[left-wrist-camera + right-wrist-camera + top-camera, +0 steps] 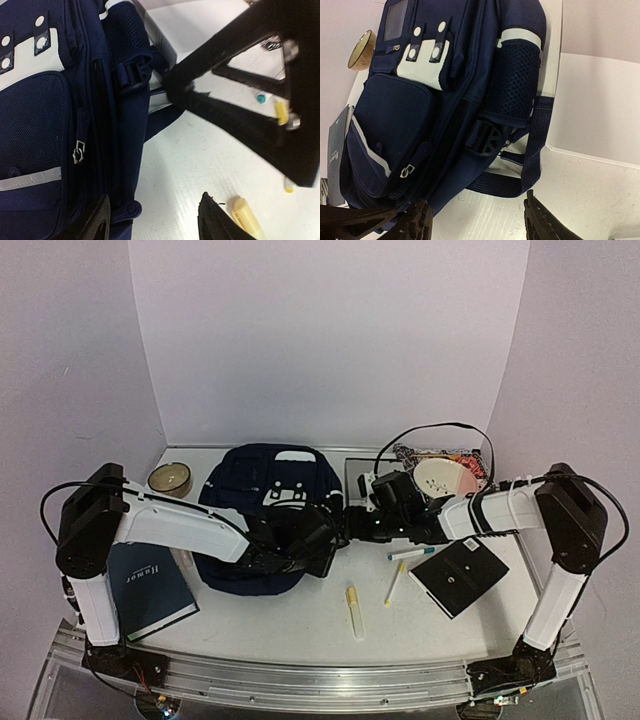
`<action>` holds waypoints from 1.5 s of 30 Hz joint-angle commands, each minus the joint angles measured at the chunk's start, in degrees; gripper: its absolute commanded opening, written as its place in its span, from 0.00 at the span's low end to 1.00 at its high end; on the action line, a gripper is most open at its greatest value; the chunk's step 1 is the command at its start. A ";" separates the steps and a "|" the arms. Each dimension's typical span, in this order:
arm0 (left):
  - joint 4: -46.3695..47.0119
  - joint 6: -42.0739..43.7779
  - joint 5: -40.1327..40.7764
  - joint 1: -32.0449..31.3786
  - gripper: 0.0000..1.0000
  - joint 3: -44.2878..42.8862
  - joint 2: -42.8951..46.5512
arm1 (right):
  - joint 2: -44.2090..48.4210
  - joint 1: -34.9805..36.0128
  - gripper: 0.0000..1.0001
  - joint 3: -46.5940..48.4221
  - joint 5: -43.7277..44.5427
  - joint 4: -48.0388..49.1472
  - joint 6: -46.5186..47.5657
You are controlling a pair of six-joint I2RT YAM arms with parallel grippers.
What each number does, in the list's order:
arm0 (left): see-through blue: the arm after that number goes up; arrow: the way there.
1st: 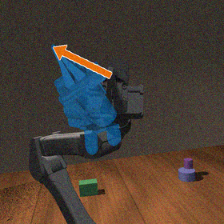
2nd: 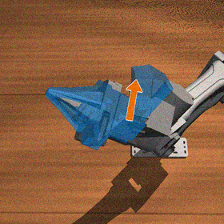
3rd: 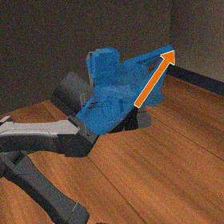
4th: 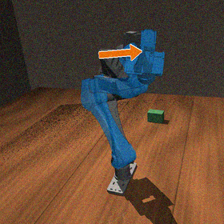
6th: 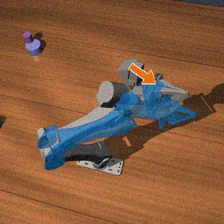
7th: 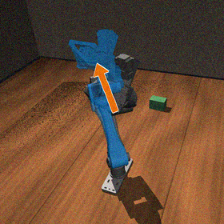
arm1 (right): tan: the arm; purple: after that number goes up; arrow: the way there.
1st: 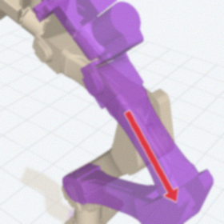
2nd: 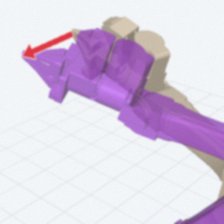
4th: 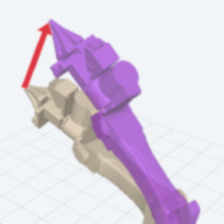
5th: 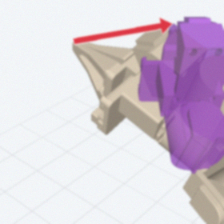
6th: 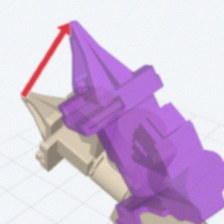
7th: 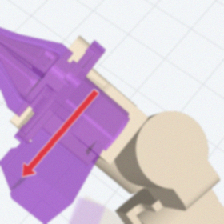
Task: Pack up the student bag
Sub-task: Pick up the second largest pocket of the student bag.
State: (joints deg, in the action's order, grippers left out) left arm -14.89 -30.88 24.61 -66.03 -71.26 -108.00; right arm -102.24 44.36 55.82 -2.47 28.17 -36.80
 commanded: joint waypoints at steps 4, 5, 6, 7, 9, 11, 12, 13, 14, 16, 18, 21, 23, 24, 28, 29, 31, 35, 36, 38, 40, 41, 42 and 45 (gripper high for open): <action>-6.38 1.95 4.69 -0.41 0.54 -6.15 -5.06 | -1.39 -0.73 0.63 -0.31 0.78 -0.97 -0.90; -6.85 1.88 5.07 -0.41 0.52 -6.44 -5.51 | -1.51 -0.77 0.63 -0.21 0.68 -0.98 -0.89; -7.14 1.89 5.24 -0.38 0.50 -6.67 -5.89 | -1.62 -0.76 0.63 -0.11 0.59 -0.99 -0.90; -7.42 1.90 5.35 -0.39 0.48 -6.85 -6.20 | -1.71 -0.75 0.63 -0.03 0.50 -0.99 -0.89; -7.68 1.88 5.73 -0.41 0.46 -7.02 -6.78 | -1.90 -0.74 0.63 0.16 0.17 -0.96 -0.89; -7.86 1.86 6.46 -0.40 0.40 -7.33 -7.41 | -1.98 -0.73 0.63 0.32 -0.24 -0.95 -0.81; -7.93 1.80 6.73 -0.39 0.37 -7.52 -7.66 | -2.04 -0.75 0.63 0.39 -0.41 -0.97 -0.82; -8.12 1.69 7.16 -0.41 0.33 -7.68 -7.79 | -1.98 -0.77 0.63 0.42 -0.58 -0.97 -0.80; -8.32 1.52 7.41 -0.41 0.28 -7.83 -7.77 | -1.98 -0.74 0.63 0.50 -0.85 -0.97 -0.72; -8.62 1.16 7.79 -0.40 0.20 -7.75 -7.14 | -1.91 -0.76 0.63 0.72 -1.67 -0.82 -0.42; -9.02 0.86 7.95 -0.41 0.09 -7.28 -5.67 | -1.91 -0.77 0.63 1.11 -3.02 -0.61 -0.03; -9.53 -0.14 8.18 -0.41 0.00 -5.83 -2.35 | -2.19 -0.66 0.63 1.99 -6.05 -0.11 0.07; -9.52 -0.85 8.22 -0.41 0.00 -4.75 -0.33 | -2.76 -0.62 0.63 2.88 -8.10 0.36 -0.58; -9.51 -1.28 8.25 -0.41 0.00 -4.16 0.73 | -3.05 -0.54 0.63 3.25 -9.16 0.71 -1.11; -9.54 -2.30 8.84 -0.41 0.00 -2.10 3.04 | -4.46 -0.16 0.63 4.34 -11.01 1.82 -3.46; -9.53 -2.63 8.75 -0.41 0.00 -1.78 3.33 | -4.86 -0.16 0.63 4.54 -11.54 2.12 -4.15; -9.51 -3.54 8.47 -0.40 0.00 -1.10 4.19 | -5.86 -0.12 0.63 5.42 -13.27 2.63 -5.56; -9.20 -4.11 8.07 -0.41 0.00 0.07 5.93 | -7.31 0.63 0.65 7.13 -16.33 3.38 -7.90; -9.05 -4.23 8.06 -0.41 0.00 0.37 6.40 | -7.70 0.78 0.65 7.45 -16.82 3.53 -8.53; -8.46 -4.60 8.03 -0.41 0.00 1.01 7.36 | -8.57 1.04 0.66 7.97 -18.34 4.42 -9.82; -7.25 -4.88 7.68 -0.41 0.00 1.87 8.31 | -9.58 1.19 0.66 8.19 -20.06 6.20 -11.24; -6.53 -4.91 7.34 -0.40 0.00 2.29 8.90 | -10.13 1.25 0.66 8.30 -20.71 7.03 -11.94; -5.63 -4.89 6.94 -0.41 0.00 2.87 9.44 | -10.65 1.31 0.66 8.45 -21.51 8.02 -12.68; -3.42 -4.86 6.11 -0.41 0.00 4.50 10.98 | -12.30 1.41 0.66 9.24 -23.41 10.10 -14.25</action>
State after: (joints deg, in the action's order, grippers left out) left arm -22.69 -34.82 31.52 -66.22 -68.19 -101.73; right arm -112.15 45.41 62.30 -21.38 33.93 -47.66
